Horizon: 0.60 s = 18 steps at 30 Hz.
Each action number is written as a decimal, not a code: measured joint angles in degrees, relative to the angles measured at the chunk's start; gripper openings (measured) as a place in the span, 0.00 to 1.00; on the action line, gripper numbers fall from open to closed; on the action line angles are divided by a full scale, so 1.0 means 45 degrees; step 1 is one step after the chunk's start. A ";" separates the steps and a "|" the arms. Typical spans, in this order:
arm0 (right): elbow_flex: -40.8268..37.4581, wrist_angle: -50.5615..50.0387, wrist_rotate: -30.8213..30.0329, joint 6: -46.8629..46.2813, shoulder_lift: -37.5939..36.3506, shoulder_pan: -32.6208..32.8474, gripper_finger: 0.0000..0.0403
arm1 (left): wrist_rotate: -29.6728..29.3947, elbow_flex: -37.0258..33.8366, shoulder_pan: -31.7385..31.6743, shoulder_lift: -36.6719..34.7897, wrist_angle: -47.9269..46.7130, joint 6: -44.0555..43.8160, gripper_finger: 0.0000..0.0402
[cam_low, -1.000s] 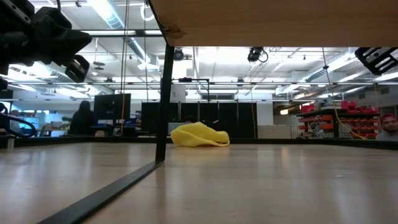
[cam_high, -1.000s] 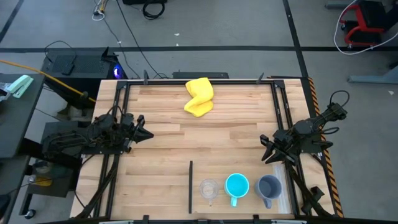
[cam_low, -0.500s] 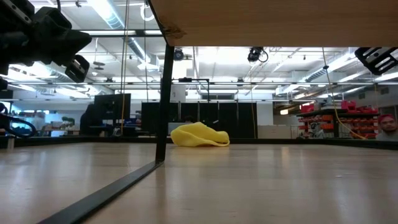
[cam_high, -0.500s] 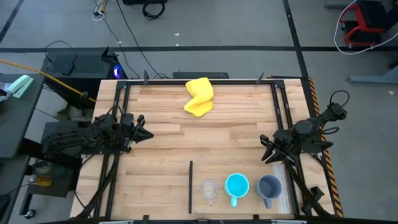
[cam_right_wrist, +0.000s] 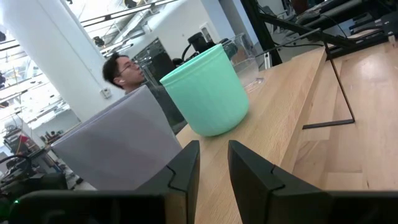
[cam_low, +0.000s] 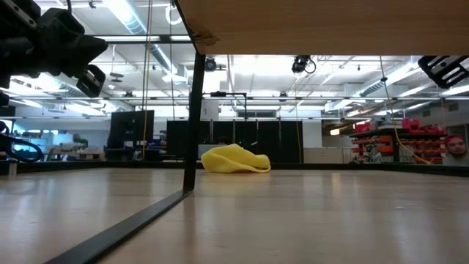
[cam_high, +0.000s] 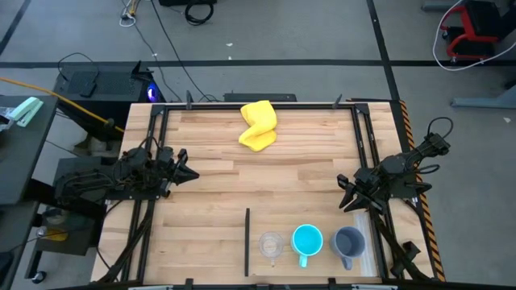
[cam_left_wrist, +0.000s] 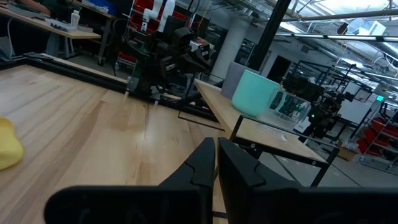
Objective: Stack small to large cups/mugs on shelf
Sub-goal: Return to Home Position
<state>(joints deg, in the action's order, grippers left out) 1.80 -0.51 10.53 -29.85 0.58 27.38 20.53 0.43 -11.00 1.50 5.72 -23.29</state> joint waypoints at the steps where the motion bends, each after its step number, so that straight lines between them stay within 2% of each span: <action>1: 0.0000 -0.0004 0.0004 -0.0002 0.0000 0.0002 0.23 | 0.0000 0.0000 -0.0002 0.0000 0.0000 -0.0005 0.06; 18: 0.0000 -0.0005 0.0005 0.0000 0.0000 0.0000 0.23 | 0.0000 0.0000 -0.0001 -0.0004 0.0005 -0.0009 0.08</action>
<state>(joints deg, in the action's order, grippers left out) 1.80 -0.54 10.55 -29.85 0.58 27.38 20.53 0.43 -11.01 1.48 5.74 -23.33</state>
